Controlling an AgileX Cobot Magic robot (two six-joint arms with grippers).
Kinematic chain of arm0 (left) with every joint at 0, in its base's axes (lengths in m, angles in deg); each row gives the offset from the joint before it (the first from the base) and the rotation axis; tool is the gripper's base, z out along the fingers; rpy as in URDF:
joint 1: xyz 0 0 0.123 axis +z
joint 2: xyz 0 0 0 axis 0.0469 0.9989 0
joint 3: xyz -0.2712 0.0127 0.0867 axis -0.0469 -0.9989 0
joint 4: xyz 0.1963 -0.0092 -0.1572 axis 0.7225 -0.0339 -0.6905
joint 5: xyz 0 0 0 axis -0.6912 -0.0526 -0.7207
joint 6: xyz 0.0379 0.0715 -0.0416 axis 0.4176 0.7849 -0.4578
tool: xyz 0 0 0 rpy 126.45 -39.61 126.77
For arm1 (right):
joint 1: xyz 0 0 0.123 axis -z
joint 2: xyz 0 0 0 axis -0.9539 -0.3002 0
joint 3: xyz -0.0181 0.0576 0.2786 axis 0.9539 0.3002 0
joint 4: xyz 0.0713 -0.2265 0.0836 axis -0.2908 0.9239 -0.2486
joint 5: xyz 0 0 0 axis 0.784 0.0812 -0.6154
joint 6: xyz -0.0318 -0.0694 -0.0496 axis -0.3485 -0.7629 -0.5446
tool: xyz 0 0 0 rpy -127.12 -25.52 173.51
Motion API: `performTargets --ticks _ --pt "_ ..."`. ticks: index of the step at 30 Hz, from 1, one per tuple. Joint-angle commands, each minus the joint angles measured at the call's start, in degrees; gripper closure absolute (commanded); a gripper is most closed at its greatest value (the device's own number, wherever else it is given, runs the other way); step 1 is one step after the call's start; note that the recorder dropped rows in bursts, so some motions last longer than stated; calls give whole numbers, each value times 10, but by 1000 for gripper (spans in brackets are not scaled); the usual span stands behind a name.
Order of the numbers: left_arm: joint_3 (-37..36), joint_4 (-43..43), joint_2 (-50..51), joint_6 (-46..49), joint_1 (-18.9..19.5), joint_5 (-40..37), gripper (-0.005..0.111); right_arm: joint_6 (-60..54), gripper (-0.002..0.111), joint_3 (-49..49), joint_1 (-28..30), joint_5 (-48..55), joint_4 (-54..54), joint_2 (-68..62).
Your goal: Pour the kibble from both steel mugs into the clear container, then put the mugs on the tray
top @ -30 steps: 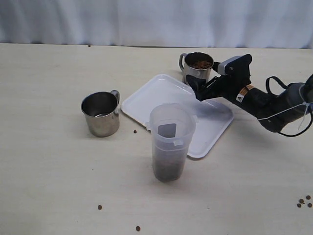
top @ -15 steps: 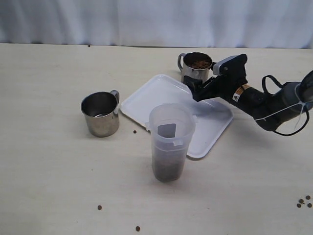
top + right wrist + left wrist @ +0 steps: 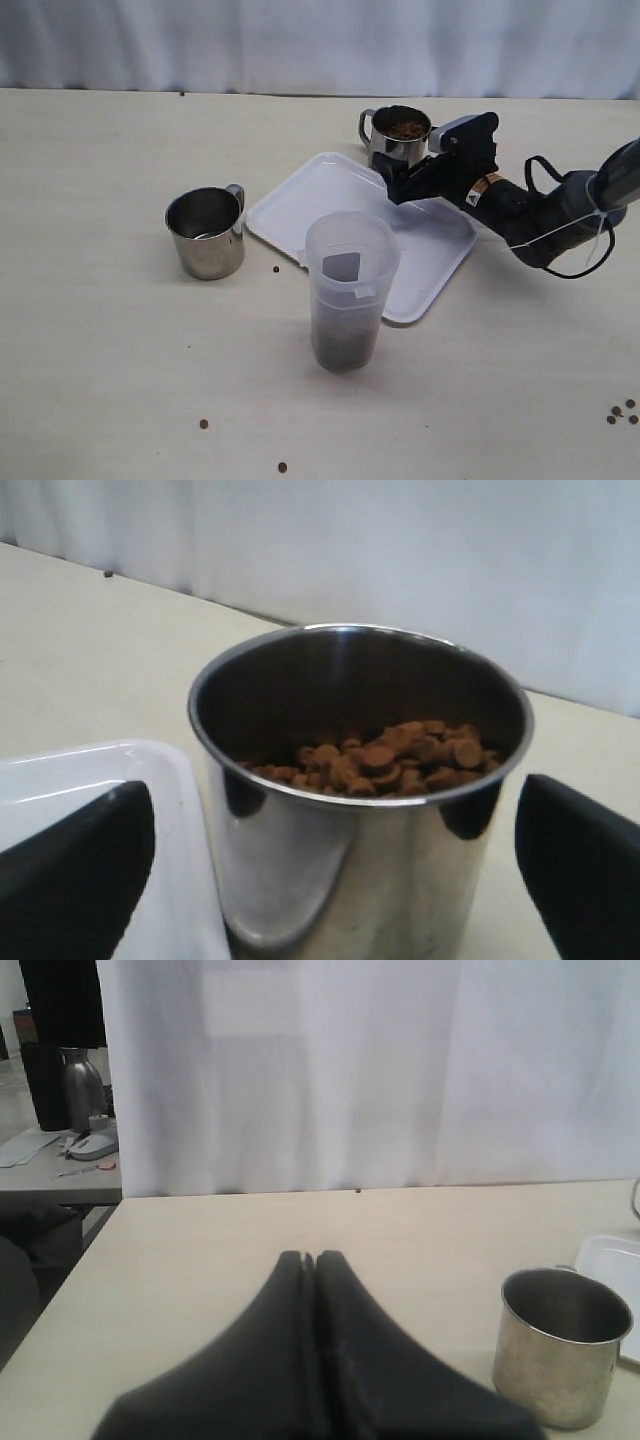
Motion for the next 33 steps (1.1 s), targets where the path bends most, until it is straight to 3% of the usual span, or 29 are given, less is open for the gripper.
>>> performTargets --ticks 1,10,16,20,22,33 --pt "-1 -1 -4 -2 1 3 107 -2 28 -3 -2 -10 -31 -1" --pt "-1 0 -4 -2 1 3 107 18 25 -19 -2 -6 -13 -17" --pt "-1 0 -4 -2 1 3 107 31 36 -22 -2 -33 -11 -21" --pt "-1 0 -4 -2 1 3 107 46 15 -22 -2 -30 -9 -23" --pt "-1 0 -4 -2 1 3 107 46 10 -22 -2 -27 -16 -24" --pt "-1 0 -4 -2 1 3 107 46 10 -27 -2 -27 -16 -24"
